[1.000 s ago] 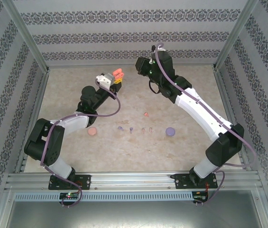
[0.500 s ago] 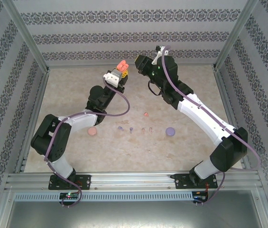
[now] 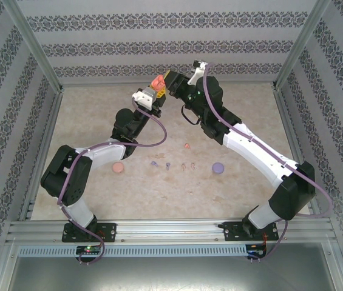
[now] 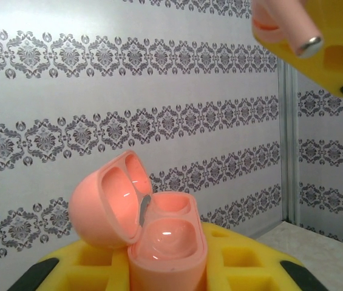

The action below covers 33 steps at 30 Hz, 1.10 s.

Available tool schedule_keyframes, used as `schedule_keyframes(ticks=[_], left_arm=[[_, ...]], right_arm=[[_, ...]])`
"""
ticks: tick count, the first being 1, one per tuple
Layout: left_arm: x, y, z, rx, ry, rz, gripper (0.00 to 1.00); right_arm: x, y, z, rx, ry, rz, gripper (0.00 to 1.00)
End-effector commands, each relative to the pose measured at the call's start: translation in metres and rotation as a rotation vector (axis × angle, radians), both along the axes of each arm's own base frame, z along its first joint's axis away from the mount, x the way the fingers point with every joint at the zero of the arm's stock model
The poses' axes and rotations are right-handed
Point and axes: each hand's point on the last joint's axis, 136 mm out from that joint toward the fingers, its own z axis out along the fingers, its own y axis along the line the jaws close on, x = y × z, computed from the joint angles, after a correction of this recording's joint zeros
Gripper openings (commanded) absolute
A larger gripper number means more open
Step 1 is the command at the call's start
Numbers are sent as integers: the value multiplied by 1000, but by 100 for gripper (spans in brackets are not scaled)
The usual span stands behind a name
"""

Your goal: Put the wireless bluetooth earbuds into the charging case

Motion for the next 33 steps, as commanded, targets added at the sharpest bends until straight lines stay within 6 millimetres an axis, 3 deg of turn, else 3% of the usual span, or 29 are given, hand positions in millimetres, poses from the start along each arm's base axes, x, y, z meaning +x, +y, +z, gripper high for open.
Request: schedule_keyframes(ticks=[1, 13, 33], left_arm=[[-16, -9, 34, -65, -80, -77, 0], [-29, -23, 37, -32, -98, -164, 0], [-42, -27, 54, -11, -135, -184, 0]], right_arm=[[-7, 5, 13, 31, -61, 18, 27], [-12, 10, 5, 25, -85, 38, 27], [-9, 13, -15, 14, -57, 36, 26]])
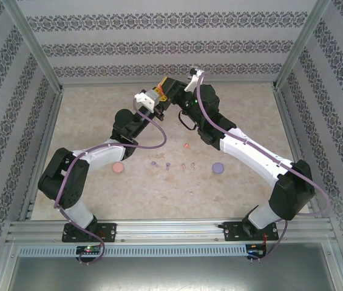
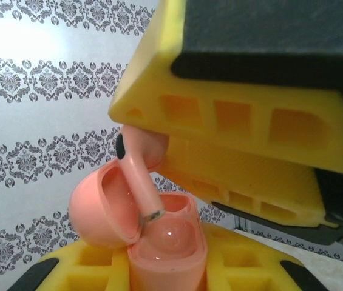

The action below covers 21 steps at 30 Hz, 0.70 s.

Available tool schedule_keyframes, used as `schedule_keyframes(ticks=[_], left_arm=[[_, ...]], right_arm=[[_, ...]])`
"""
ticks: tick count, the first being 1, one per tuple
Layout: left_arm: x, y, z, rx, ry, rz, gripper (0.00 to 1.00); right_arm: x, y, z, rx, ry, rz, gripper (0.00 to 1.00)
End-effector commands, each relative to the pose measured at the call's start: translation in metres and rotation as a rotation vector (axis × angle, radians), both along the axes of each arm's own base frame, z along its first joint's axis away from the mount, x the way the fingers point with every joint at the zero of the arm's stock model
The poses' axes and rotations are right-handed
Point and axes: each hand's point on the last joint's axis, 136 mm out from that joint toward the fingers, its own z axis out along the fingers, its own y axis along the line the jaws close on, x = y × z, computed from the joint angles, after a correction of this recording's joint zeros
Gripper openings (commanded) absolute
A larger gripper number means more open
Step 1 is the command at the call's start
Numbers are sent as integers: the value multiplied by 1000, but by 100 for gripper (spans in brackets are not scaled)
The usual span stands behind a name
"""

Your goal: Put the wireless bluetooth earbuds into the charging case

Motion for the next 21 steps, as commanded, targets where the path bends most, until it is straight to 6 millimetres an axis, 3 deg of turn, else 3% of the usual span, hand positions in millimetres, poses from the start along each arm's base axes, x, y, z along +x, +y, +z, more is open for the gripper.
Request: schedule_keyframes(ticks=[1, 21], left_arm=[[-15, -2, 36, -24, -88, -24, 0], [-17, 0, 47, -32, -103, -15, 0]], right_arm=[[-4, 4, 4, 3, -29, 17, 26], [-4, 9, -26, -43, 11, 29, 24]])
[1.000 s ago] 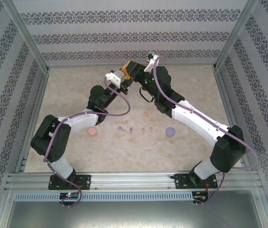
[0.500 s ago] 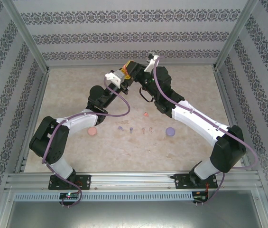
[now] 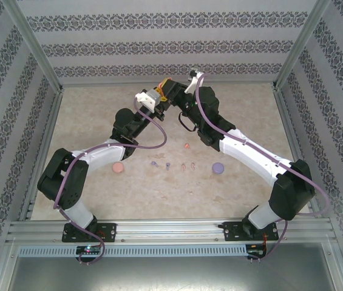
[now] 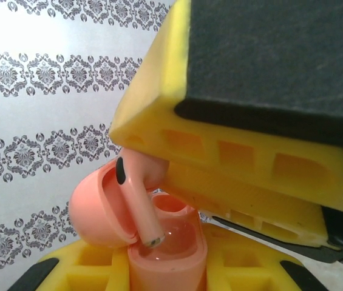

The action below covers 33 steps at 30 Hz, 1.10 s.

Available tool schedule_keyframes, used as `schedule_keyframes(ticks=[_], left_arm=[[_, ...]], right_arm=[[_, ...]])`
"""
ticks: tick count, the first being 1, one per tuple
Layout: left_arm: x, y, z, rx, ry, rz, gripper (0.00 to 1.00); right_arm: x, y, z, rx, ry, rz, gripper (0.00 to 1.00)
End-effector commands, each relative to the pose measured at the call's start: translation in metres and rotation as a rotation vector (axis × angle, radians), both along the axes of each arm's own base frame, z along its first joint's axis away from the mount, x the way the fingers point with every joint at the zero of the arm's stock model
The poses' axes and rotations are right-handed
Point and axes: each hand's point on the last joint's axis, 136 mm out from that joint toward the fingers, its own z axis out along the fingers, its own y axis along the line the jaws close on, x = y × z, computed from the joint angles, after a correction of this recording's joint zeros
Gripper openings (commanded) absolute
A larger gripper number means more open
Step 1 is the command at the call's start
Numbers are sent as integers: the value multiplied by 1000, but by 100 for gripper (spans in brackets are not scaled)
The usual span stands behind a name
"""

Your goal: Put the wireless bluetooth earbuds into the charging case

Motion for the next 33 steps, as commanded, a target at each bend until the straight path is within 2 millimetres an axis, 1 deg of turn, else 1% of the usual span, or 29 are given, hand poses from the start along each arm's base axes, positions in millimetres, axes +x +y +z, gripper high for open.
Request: schedule_keyframes(ticks=[1, 15, 19, 23, 27, 33], left_arm=[[-18, 2, 51, -48, -124, -16, 0], [-21, 4, 62, -78, -138, -22, 0], [-23, 5, 64, -83, -142, -23, 0], [-24, 5, 66, -85, -143, -25, 0], [-25, 4, 65, -85, -141, -33, 0], [-25, 5, 65, -87, -139, -33, 0]], right_arm=[[-5, 9, -17, -40, 11, 29, 24], [-7, 4, -34, -120, -17, -11, 25], [-7, 2, -35, -123, -17, -18, 26], [-7, 2, -35, -121, -16, -20, 29], [-5, 0, -33, -109, -8, -27, 36], [-2, -5, -30, -88, -2, -34, 42]])
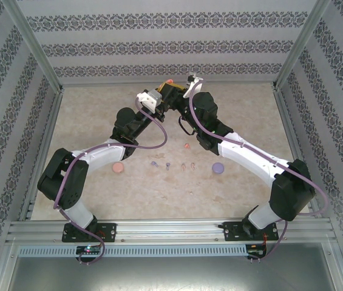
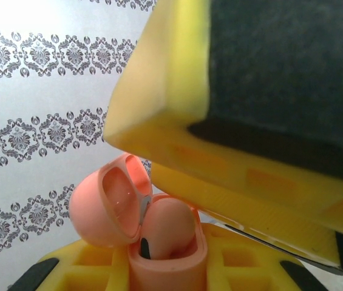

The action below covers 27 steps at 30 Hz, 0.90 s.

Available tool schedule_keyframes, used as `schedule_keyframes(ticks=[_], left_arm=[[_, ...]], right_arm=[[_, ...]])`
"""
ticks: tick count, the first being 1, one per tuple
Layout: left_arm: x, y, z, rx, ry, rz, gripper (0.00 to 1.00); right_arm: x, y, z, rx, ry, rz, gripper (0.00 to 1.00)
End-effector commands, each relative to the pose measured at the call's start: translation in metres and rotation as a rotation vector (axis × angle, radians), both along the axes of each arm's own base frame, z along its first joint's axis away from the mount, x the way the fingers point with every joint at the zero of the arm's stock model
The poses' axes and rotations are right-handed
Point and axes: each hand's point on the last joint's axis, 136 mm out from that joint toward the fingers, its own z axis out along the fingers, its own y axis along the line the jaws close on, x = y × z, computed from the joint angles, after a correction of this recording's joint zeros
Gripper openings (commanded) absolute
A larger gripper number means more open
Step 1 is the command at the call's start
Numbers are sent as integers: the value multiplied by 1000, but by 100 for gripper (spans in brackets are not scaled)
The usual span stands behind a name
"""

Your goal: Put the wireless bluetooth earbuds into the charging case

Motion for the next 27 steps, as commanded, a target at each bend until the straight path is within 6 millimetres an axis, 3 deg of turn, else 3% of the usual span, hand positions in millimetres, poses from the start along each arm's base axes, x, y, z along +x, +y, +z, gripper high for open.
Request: schedule_keyframes(ticks=[1, 7, 11, 15, 20, 27], left_arm=[[-28, 6, 76, -109, -179, -33, 0], [-26, 9, 72, -108, -170, -14, 0], [-25, 13, 69, -110, -164, 11, 0], [-25, 20, 65, -106, -150, 45, 0], [-28, 31, 58, -85, -124, 92, 0], [-43, 43, 52, -58, -96, 107, 0]], right_arm=[[0, -4, -16, -17, 56, -9, 44], [-4, -15, 9, 49, 37, 9, 65], [-15, -30, 36, 97, 16, 19, 70], [-21, -55, 48, 152, 50, 10, 73], [-22, -85, 30, 132, 148, -31, 73], [-24, -96, -32, 40, 335, -8, 74]])
